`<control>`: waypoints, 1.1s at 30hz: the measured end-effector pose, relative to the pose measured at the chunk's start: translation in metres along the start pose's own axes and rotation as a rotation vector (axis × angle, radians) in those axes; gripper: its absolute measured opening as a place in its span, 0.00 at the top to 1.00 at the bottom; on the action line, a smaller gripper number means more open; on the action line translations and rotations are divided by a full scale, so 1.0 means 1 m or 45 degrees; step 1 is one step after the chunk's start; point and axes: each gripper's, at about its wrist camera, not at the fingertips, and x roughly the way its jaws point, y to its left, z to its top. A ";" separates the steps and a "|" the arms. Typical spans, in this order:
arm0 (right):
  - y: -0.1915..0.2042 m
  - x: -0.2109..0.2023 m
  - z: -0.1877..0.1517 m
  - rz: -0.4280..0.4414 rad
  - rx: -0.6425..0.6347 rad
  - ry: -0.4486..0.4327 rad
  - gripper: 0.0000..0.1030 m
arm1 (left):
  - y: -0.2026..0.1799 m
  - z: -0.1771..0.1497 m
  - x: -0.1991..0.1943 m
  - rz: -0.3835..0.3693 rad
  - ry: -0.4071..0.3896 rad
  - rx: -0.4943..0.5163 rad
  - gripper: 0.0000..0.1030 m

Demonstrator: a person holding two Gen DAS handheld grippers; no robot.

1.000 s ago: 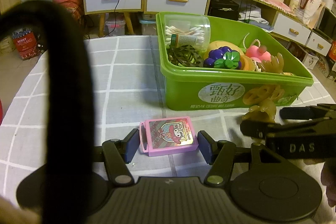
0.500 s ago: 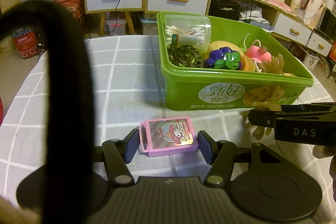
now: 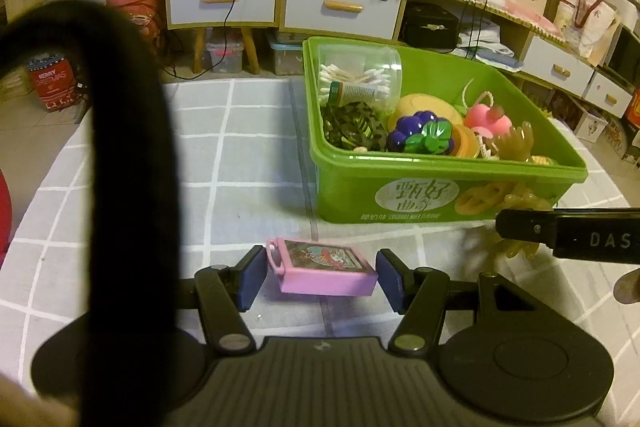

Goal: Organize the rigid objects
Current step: 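Carry the pink box over the green bin with the left tool while the right carries the octopus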

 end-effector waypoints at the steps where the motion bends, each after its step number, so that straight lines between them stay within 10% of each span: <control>1: 0.000 -0.002 0.001 0.005 0.012 -0.002 0.44 | 0.000 0.001 -0.002 -0.002 -0.004 -0.003 0.70; 33: -0.036 -0.039 0.036 0.163 0.398 -0.176 0.44 | -0.032 0.049 -0.019 -0.026 -0.244 -0.165 0.70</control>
